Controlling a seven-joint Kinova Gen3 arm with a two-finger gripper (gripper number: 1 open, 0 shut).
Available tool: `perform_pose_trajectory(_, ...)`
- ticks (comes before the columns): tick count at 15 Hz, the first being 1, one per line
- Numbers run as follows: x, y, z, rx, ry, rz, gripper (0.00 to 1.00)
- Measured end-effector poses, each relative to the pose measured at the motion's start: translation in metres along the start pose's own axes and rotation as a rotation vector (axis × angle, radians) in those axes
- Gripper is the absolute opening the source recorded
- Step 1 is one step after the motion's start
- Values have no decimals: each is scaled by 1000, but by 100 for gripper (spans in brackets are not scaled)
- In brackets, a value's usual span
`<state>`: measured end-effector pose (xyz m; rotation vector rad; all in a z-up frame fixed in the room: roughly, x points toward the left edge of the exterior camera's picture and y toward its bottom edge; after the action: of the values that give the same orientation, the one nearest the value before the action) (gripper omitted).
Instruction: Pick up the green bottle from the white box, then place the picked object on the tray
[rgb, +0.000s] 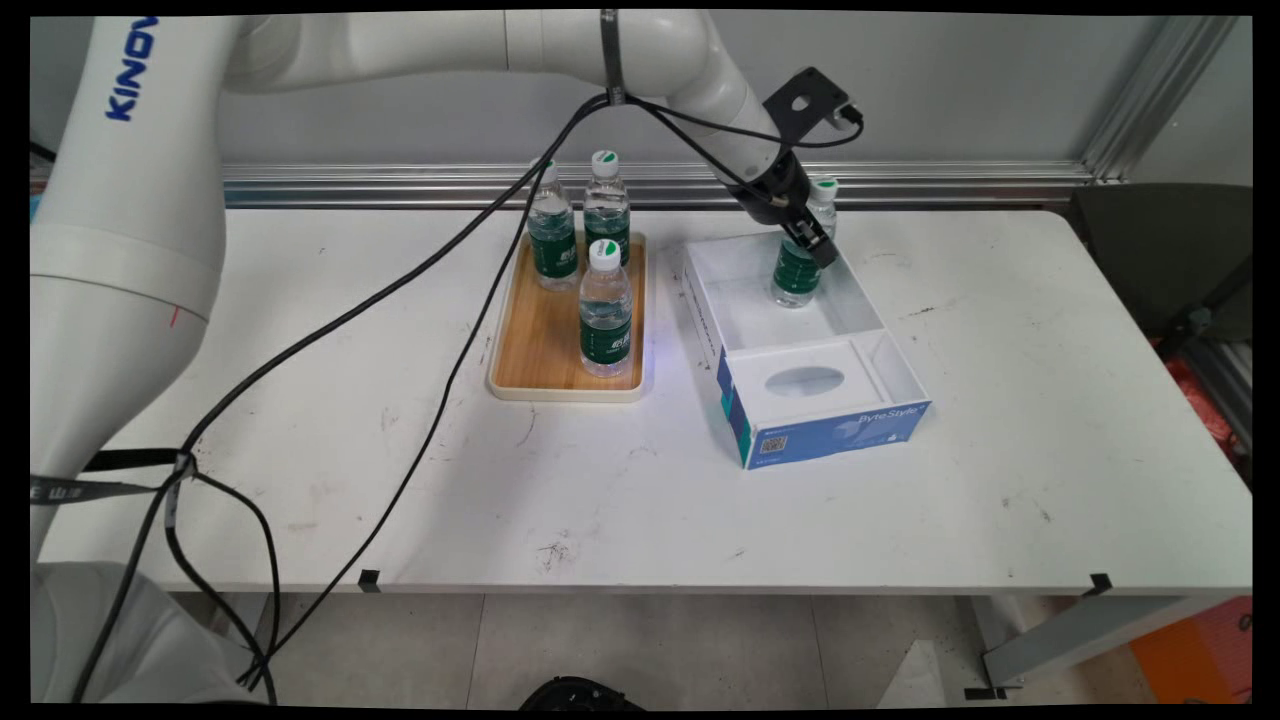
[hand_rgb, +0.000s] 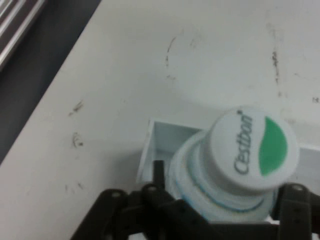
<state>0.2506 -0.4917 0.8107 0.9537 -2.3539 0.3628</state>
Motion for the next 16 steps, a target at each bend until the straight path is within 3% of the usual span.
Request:
perform_pose_trajectory(9, 1, 1, -19, 28, 42, 0, 0)
perform_pose_trajectory(16, 16, 5, -96, 33, 104, 21, 0)
